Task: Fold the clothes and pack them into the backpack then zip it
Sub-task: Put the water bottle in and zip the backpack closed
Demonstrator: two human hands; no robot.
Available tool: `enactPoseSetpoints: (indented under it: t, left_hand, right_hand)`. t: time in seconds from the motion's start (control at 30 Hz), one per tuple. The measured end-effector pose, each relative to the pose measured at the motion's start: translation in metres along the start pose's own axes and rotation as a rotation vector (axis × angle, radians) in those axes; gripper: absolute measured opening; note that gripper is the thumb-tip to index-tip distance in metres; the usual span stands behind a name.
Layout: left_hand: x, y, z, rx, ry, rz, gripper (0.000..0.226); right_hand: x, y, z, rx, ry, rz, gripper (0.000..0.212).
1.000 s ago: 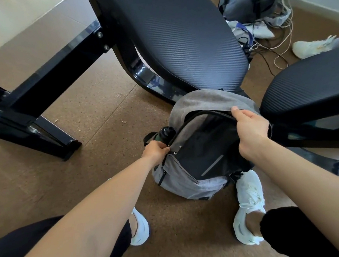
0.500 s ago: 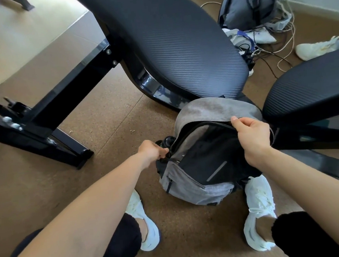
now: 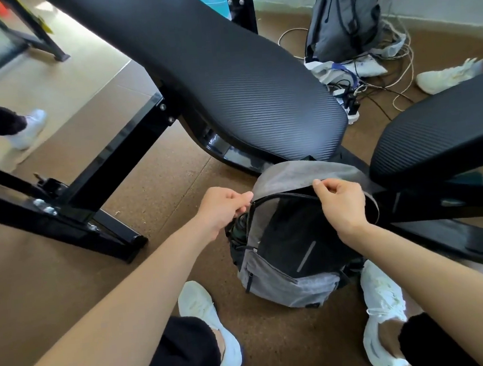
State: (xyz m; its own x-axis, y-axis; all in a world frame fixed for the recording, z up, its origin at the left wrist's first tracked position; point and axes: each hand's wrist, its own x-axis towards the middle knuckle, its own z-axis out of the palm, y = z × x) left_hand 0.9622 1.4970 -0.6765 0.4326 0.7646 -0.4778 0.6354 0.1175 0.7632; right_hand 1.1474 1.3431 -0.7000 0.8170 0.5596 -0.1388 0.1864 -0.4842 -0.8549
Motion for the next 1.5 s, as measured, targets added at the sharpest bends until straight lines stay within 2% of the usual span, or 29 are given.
enactPoseSetpoints:
  t: [0.1,0.23,0.33,0.4,0.5,0.67,0.77,0.83,0.87,0.9,0.97,1.0,1.07,1.13,1.23,1.4,1.5]
  left_hand:
    - [0.002,0.000,0.005,-0.033,0.003,0.014,0.035]
    - [0.008,0.004,0.002,-0.015,-0.006,0.021,0.038]
    - [0.012,0.002,-0.001,-0.037,-0.012,0.008,0.037]
    - [0.012,0.002,-0.002,-0.066,-0.012,0.018,0.031]
    - [0.012,0.001,-0.004,-0.113,0.002,0.040,0.027]
    - [0.010,0.000,-0.013,-0.171,-0.004,0.052,0.027]
    - [0.013,-0.004,-0.017,-0.200,0.082,0.091,0.027]
    - [0.022,-0.013,-0.015,0.072,0.173,0.195,0.019]
    - [0.024,-0.017,-0.013,0.231,0.143,0.239,0.014]
    - [0.025,-0.020,-0.009,0.364,0.057,0.254,0.024]
    - [0.028,-0.024,0.005,0.499,-0.099,0.275,0.049]
    - [0.028,-0.024,0.012,0.537,-0.114,0.301,0.049]
    - [0.031,-0.023,0.024,0.581,-0.070,0.357,0.033]
    - [0.032,-0.021,0.028,0.647,-0.003,0.398,0.019]
    - [0.034,-0.021,0.027,0.623,0.028,0.417,0.007]
    - [0.042,-0.018,0.025,0.659,0.055,0.385,0.007]
    - [0.044,-0.015,0.028,0.661,0.091,0.353,0.007]
  right_hand:
    - [-0.007,-0.010,-0.001,-0.195,-0.046,-0.184,0.046]
    - [-0.019,-0.021,0.014,-0.517,-0.096,-0.629,0.022]
    - [-0.021,-0.028,0.036,-0.590,-0.140,-0.770,0.024]
    - [-0.020,-0.034,0.051,-0.610,-0.113,-0.795,0.029]
    - [-0.016,-0.039,0.071,-0.602,-0.078,-0.726,0.034]
    - [-0.010,-0.050,0.084,-0.505,-0.146,-0.607,0.016]
    - [-0.007,-0.055,0.081,-0.386,-0.234,-0.399,0.041]
    - [-0.004,-0.056,0.077,-0.308,-0.261,-0.298,0.050]
    - [-0.003,-0.057,0.074,-0.282,-0.270,-0.278,0.049]
    - [-0.002,-0.057,0.072,-0.262,-0.274,-0.277,0.047]
    - [-0.002,-0.057,0.069,-0.238,-0.291,-0.294,0.043]
    - [-0.003,-0.057,0.068,-0.236,-0.303,-0.305,0.042]
    - [-0.005,-0.056,0.063,-0.251,-0.311,-0.328,0.042]
    - [-0.006,-0.055,0.058,-0.285,-0.267,-0.338,0.048]
    - [-0.007,-0.050,0.046,-0.322,-0.123,-0.298,0.055]
    - [-0.004,-0.035,0.007,-0.237,0.117,-0.190,0.045]
    - [0.001,-0.018,-0.021,-0.172,0.251,0.001,0.040]
